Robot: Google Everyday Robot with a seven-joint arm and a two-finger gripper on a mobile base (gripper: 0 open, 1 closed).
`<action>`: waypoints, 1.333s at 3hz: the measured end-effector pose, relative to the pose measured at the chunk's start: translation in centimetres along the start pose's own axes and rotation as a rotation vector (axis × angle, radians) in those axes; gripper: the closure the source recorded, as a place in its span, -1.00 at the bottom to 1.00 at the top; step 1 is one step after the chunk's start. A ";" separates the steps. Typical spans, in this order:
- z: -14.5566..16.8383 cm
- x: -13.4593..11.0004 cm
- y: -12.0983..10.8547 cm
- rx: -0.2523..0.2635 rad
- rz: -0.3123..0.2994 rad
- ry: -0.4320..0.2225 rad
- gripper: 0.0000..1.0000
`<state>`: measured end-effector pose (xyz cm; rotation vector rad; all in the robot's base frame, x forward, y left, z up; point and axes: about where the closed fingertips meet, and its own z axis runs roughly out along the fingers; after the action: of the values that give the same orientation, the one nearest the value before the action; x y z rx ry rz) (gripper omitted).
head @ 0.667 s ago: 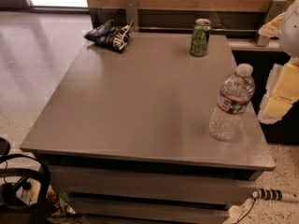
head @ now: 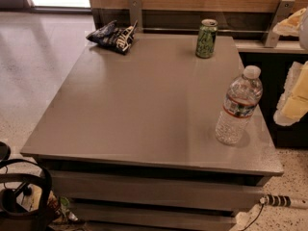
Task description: Move water bottle near blue chip bag
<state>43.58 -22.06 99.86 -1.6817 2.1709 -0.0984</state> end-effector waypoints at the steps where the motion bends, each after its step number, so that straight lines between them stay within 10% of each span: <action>1: -3.3 4.2 -0.3 0.020 0.042 -0.128 -1.00; 3: -4.8 8.8 1.6 0.080 0.070 -0.572 -1.00; 4: -3.4 7.3 1.7 0.097 0.069 -0.796 -1.00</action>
Offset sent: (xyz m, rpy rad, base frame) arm -0.0703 -0.0875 0.0578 0.5274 -0.1736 0.0616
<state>39.37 -29.10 100.57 -1.2773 1.5786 0.4098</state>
